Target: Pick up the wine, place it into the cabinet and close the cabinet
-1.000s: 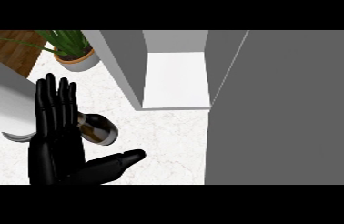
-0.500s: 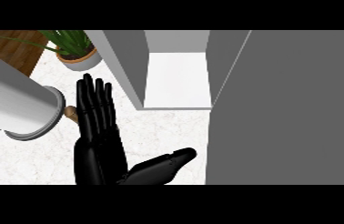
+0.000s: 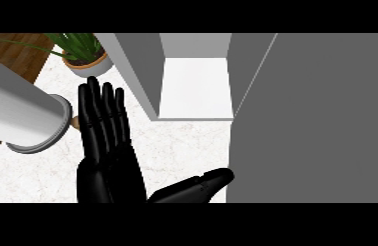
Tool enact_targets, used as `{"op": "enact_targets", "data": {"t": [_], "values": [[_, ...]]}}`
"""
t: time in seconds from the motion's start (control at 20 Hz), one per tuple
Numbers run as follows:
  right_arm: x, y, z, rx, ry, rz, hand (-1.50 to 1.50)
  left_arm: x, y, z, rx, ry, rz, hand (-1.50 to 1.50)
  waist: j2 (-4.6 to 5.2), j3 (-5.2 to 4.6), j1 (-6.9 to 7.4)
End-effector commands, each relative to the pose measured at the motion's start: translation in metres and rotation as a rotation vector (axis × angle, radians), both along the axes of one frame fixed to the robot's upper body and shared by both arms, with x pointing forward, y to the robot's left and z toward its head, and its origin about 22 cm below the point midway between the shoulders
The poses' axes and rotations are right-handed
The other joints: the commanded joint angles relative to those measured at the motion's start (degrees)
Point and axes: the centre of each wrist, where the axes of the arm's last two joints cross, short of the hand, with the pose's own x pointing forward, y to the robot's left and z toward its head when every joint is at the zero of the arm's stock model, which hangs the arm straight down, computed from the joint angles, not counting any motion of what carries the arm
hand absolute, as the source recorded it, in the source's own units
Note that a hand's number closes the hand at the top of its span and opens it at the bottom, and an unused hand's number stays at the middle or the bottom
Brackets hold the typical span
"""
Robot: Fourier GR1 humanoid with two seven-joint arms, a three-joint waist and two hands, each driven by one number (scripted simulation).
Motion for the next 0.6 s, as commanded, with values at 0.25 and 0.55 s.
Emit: {"op": "enact_targets", "data": {"t": [0.25, 0.55], "values": [[-0.022, 0.004, 0.031, 0.015, -0.038, -0.006, -1.50, -0.014, 0.016, 0.012, -0.022, 0.015, 0.112, -1.50, -0.02, -0.03, 0.28], [-0.028, 0.008, 0.042, 0.005, -0.050, -0.012, -1.50, -0.010, 0.024, 0.015, -0.029, 0.036, 0.144, -1.50, 0.06, -0.06, -0.05]]}}
